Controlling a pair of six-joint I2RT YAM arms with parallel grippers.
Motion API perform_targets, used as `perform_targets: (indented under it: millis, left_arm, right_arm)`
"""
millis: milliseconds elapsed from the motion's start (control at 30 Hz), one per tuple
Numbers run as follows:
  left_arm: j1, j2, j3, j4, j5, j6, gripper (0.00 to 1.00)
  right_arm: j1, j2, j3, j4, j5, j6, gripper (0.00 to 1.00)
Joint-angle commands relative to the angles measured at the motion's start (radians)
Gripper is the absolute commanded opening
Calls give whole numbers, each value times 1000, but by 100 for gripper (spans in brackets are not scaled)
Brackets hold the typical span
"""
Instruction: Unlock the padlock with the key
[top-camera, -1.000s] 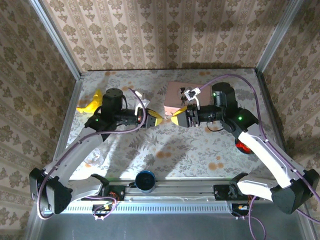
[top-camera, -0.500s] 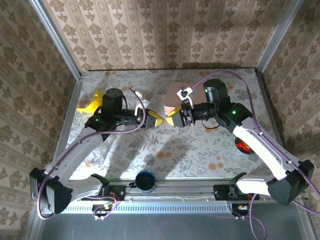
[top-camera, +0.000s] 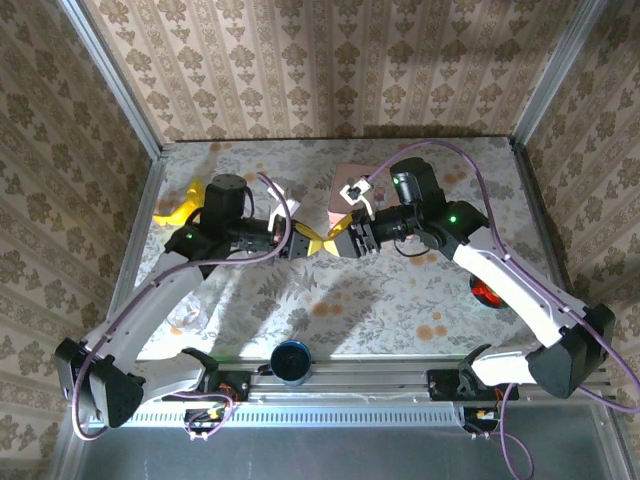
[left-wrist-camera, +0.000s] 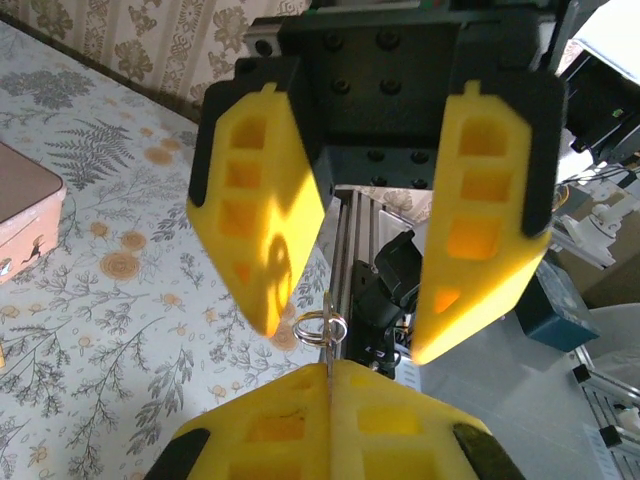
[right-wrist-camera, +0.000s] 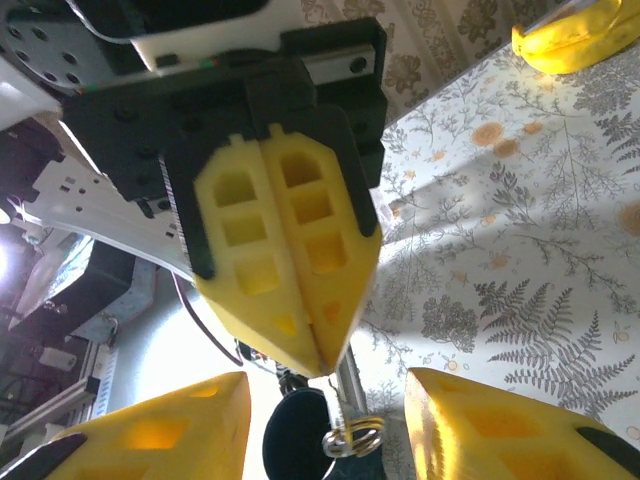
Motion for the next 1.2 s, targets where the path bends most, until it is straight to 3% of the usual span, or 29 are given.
perform_targets:
  millis: [0,267,500,1167]
  left_arm:
    - [-11,-4,44,-87,-3,42,0]
    - [-16,-1,56,-108,-18,45,0]
    - [-15,-3,69,-140,-27,67,0]
    - [15,-36,64,-149,-31,61,0]
  right_arm:
    - [10,20,27,7,-44,-35,45]
    - [17,28,22,3,-50,-53,43]
    - [17,28,21,-12,-51,-71,33]
    - [17,11,10,-53,-94,-107,23]
